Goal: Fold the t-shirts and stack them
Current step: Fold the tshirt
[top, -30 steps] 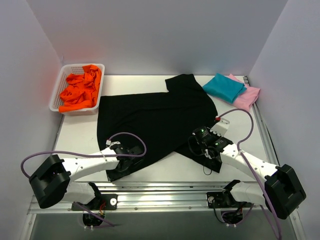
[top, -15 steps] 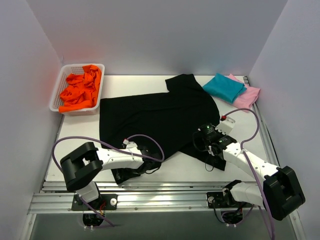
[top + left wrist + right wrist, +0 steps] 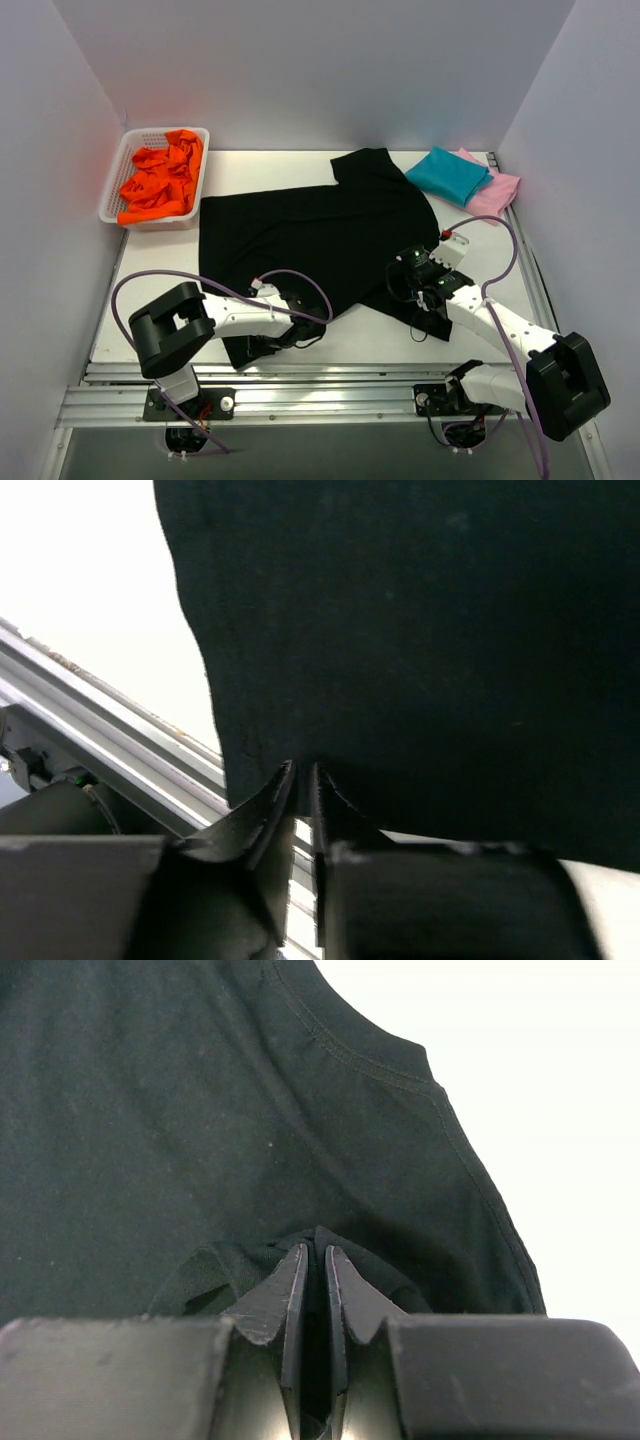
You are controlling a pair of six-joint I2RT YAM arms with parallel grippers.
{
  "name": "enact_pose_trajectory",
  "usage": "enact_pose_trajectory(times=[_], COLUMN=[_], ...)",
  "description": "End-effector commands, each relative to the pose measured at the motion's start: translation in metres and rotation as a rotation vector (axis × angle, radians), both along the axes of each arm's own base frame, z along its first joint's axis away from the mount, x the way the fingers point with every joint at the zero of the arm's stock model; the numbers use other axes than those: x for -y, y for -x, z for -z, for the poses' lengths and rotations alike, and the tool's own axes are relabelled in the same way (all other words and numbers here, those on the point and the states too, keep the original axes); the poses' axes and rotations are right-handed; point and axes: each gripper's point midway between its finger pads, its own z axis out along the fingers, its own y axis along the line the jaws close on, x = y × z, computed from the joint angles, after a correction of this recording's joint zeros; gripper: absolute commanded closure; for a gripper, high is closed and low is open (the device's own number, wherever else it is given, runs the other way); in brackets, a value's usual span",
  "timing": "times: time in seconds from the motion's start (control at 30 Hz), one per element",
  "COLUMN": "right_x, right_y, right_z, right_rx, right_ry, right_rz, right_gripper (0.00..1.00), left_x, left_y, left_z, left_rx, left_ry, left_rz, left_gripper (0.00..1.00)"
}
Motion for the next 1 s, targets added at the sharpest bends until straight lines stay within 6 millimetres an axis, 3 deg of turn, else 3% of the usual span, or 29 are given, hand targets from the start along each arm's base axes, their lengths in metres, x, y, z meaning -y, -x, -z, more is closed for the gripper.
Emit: enact_pose_trajectory(times=[0.0,0.1,0.17,0.2,0.27,0.33,0.37,0.4,0.5,0.6,0.77,0.83,0.9,0.97], right_x=[0.005,0.003,0.002,0.001,-0.001,-0.001,-0.002,-0.002,-0.003,-0.004,-0.004,-0.004,-0.004,-0.005], right_y=[-0.003,-0.003,-0.004,-0.004,-0.004,-0.005,-0.005,-0.004,-0.004,-0.004,-0.004,-0.004,-0.004,-0.004], right_z=[-0.007,-0.004,-0.003,0.001,0.002,0.001,0.001,0.002,0.002,0.003,0.002,0.002,0.004,0.006], right_rx=[0.015,0.003,-0.003,-0.016,-0.023,-0.017,-0.017,-0.017,-0.020,-0.025,-0.027,-0.031,-0.036,-0.045], right_ry=[0.016,0.021,0.019,0.024,0.022,0.019,0.017,0.016,0.016,0.017,0.014,0.015,0.018,0.024], right_rz=[0.012,0.003,-0.004,-0.008,-0.018,-0.021,-0.021,-0.024,-0.029,-0.034,-0.032,-0.036,-0.037,-0.037], right_gripper=[1.00,1.00,1.00,1.00,1.00,1.00,1.00,1.00,1.00,1.00,1.00,1.00,1.00,1.00], left_x=[0.021,0.036,0.045,0.045,0.053,0.050,0.064,0.056,0.052,0.059,0.064,0.066,0.063,0.061], left_y=[-0.004,-0.006,-0.010,-0.012,-0.016,-0.009,-0.013,-0.009,-0.010,-0.010,-0.008,-0.008,-0.006,-0.006], left_z=[0.001,0.001,-0.010,-0.014,-0.025,-0.016,-0.021,-0.010,-0.009,-0.001,0.026,0.038,0.046,0.051], left_rx=[-0.003,0.037,0.092,0.126,0.179,0.176,0.212,0.205,0.227,0.211,0.150,0.135,0.115,0.111], left_ry=[0.081,0.207,0.288,0.292,0.379,0.447,0.563,0.568,0.591,0.609,0.611,0.635,0.629,0.621], left_rz=[0.020,0.027,0.026,0.029,0.004,-0.015,-0.023,-0.027,-0.043,-0.046,-0.062,-0.065,-0.080,-0.084], left_gripper=[0.77,0.53,0.11,0.06,0.06,0.06,0.05,0.04,0.02,0.00,0.22,0.45,0.75,0.82])
